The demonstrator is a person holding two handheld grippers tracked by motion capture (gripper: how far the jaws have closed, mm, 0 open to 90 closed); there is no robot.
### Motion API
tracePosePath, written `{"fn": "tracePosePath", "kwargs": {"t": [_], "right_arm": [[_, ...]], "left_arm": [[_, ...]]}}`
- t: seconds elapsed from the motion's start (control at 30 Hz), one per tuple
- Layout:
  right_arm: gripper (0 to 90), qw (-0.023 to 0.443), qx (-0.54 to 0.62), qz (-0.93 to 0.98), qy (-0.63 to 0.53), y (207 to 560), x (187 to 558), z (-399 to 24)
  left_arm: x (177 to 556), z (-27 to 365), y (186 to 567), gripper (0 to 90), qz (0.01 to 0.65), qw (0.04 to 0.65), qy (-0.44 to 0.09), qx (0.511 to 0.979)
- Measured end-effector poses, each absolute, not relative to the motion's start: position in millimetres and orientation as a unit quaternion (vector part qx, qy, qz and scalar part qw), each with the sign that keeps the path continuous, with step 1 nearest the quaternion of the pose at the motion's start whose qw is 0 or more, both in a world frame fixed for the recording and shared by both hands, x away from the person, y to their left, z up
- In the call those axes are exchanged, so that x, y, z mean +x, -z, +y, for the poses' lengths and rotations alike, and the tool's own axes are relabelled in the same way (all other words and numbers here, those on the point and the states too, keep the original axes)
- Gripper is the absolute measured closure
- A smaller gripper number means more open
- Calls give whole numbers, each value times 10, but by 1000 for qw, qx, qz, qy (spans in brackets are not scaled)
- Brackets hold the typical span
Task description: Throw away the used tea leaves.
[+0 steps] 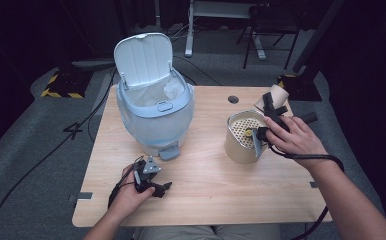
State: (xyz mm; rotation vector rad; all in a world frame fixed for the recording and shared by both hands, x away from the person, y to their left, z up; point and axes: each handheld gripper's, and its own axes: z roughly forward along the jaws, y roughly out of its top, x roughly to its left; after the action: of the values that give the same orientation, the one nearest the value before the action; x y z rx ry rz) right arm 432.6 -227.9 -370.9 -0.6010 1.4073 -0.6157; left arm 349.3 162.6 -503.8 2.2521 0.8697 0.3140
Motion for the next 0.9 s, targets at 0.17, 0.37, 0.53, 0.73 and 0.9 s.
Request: {"fn": "tracePosePath", "kwargs": {"t": [0.17,0.37,0.53,0.73,0.9], "right_arm": [[298,680,-268,624,276,3705,4324,-2280],[297,683,-260,626,271,3697,4321,-2289],[295,676,-220,668,222,3642,4344,-2313],[290,624,-53,779,43,3440,4434,-2465],[286,552,64,826,-96,3293,4501,-2594]], "left_arm": [[3493,1626,5038,124,335,346,-121,868],[3493,1626,5038,124,335,346,-121,868],[3493,1626,5038,124,335,346,-121,868],[3473,1649,5039,129,335,348,-119,868],[3454,1682,5038,130,333,347,-120,868]]}}
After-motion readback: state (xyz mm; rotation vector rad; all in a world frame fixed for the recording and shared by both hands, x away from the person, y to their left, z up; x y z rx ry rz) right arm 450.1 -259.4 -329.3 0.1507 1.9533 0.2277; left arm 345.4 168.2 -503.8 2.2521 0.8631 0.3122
